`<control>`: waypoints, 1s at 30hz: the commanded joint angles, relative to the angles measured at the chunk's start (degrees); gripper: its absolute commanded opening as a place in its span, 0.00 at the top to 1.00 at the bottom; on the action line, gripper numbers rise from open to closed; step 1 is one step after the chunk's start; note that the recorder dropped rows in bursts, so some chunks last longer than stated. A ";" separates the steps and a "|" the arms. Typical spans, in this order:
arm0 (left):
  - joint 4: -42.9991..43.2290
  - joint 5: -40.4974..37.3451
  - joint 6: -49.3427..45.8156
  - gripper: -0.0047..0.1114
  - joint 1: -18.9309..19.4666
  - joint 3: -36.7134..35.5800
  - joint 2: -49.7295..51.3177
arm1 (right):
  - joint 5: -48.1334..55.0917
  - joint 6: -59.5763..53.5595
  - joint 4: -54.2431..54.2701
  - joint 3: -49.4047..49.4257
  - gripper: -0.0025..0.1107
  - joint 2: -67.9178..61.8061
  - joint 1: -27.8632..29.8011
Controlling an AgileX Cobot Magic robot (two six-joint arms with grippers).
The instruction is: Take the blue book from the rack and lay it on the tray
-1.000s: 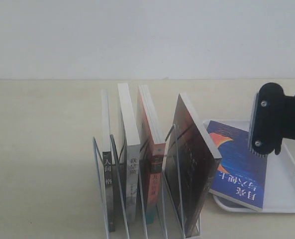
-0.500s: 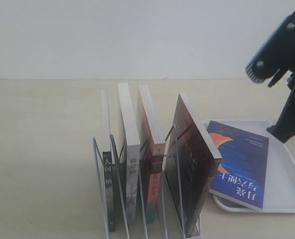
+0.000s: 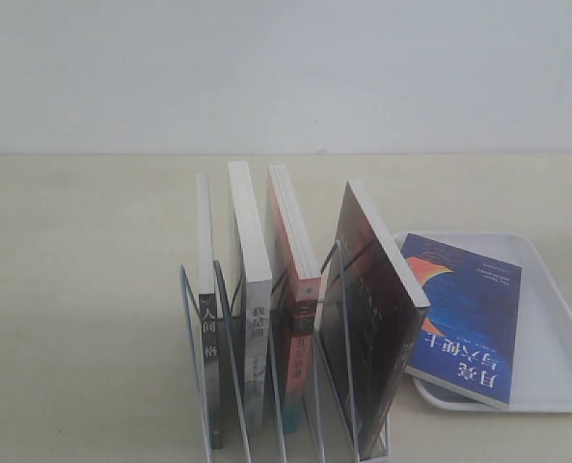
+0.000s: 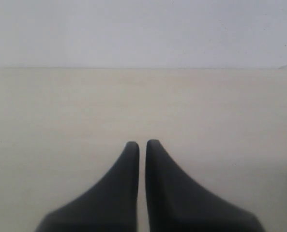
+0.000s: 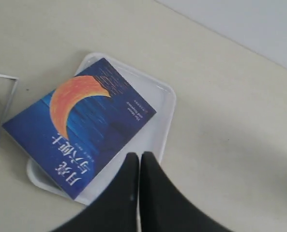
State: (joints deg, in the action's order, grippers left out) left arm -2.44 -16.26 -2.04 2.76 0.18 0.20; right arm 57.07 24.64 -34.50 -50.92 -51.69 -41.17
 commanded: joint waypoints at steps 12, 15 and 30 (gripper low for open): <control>0.07 0.33 0.13 0.92 0.01 -0.18 -0.20 | 1.07 -4.10 15.54 6.47 0.98 4.65 0.04; 0.07 0.33 0.13 0.92 0.01 -0.18 -0.20 | 0.26 -4.10 15.68 8.77 0.98 4.65 0.04; 0.07 0.33 0.13 0.92 0.01 -0.18 -0.20 | -1.69 -2.31 17.02 10.94 0.98 4.65 0.04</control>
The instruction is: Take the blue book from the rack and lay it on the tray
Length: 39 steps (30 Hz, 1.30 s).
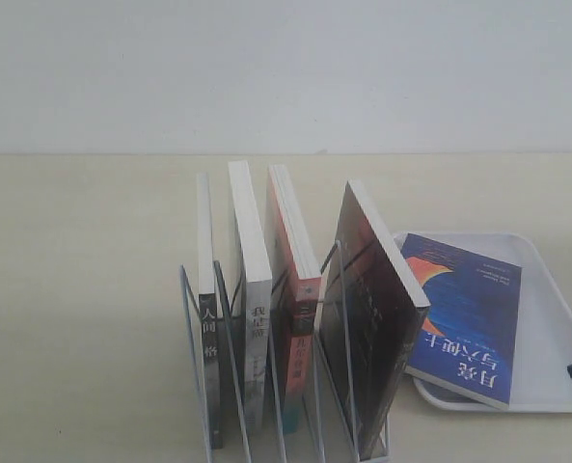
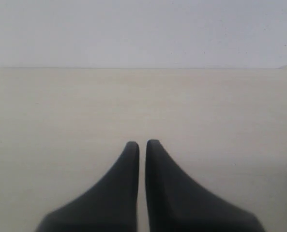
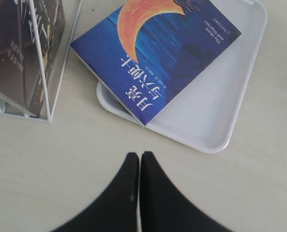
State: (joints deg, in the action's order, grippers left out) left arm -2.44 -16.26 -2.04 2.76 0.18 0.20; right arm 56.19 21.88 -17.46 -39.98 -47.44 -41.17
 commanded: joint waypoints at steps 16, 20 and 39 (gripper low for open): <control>0.07 0.33 0.13 0.92 0.01 -0.18 -0.20 | -1.18 0.04 0.81 0.00 0.98 2.90 -1.10; 0.07 0.33 0.13 0.92 0.01 -0.18 -0.20 | -9.33 1.22 0.04 1.42 0.98 7.60 -0.95; 0.07 0.33 0.13 0.92 0.01 -0.18 -0.20 | -61.97 11.06 9.68 37.56 0.98 38.36 22.17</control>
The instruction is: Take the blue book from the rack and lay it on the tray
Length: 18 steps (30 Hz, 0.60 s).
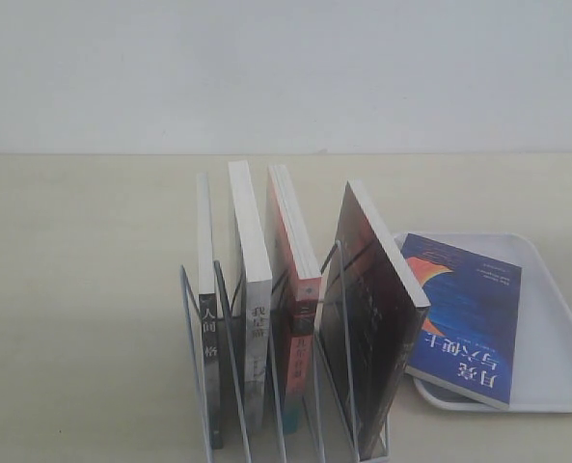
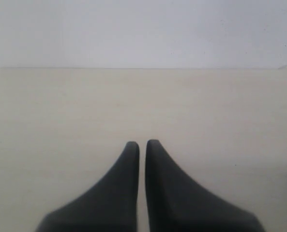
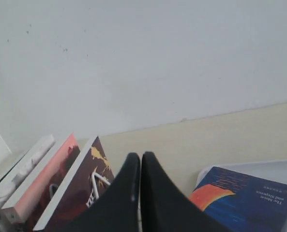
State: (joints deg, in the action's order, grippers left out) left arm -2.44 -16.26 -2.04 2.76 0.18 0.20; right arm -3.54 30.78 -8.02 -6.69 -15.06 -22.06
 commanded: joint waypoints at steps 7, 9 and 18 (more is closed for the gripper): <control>0.07 0.33 0.13 0.92 0.01 -0.18 -0.20 | 2.51 1.69 -0.13 6.69 0.98 15.06 7.42; 0.07 0.33 0.13 0.92 0.01 -0.18 -0.20 | 3.54 1.50 -0.28 6.69 0.98 15.06 9.04; 0.07 0.33 0.13 0.92 0.01 -0.18 -0.20 | 15.47 -4.31 -0.43 6.69 0.98 15.06 17.36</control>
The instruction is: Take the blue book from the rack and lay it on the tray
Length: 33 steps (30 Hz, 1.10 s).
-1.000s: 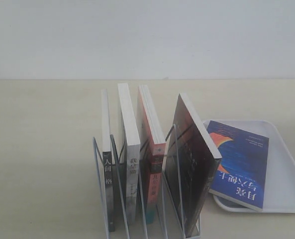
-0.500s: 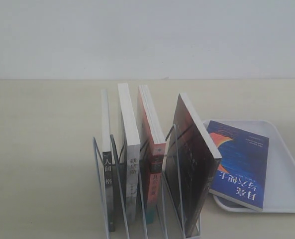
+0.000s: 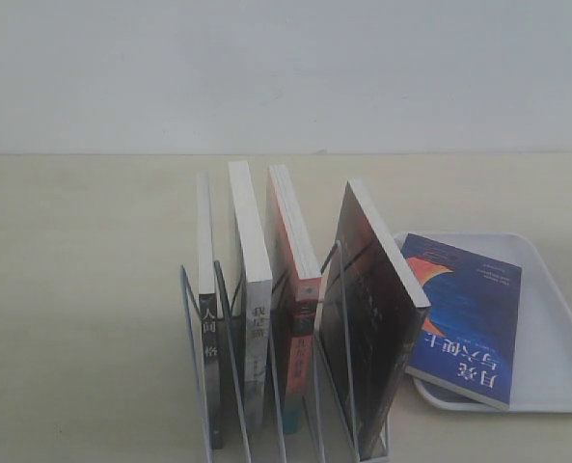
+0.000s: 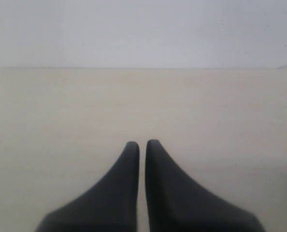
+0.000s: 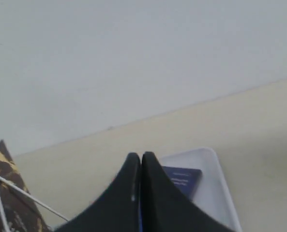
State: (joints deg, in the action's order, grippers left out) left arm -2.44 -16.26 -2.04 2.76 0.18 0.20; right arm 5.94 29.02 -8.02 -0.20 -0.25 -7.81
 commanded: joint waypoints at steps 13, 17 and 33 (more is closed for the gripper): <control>0.07 0.33 0.13 0.92 0.01 -0.18 -0.20 | 13.43 -5.64 -1.88 0.20 0.98 0.25 4.19; 0.07 0.33 0.13 0.92 0.01 -0.18 -0.20 | 13.56 -5.64 -1.90 0.20 0.98 0.25 4.19; 0.07 0.33 0.13 0.92 0.01 -0.18 -0.20 | 12.53 -21.52 10.81 0.20 0.98 0.25 4.19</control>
State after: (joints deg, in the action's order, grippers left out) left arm -2.44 -16.26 -2.04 2.76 0.18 0.20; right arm 19.21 15.13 -2.14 0.03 -0.26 -4.06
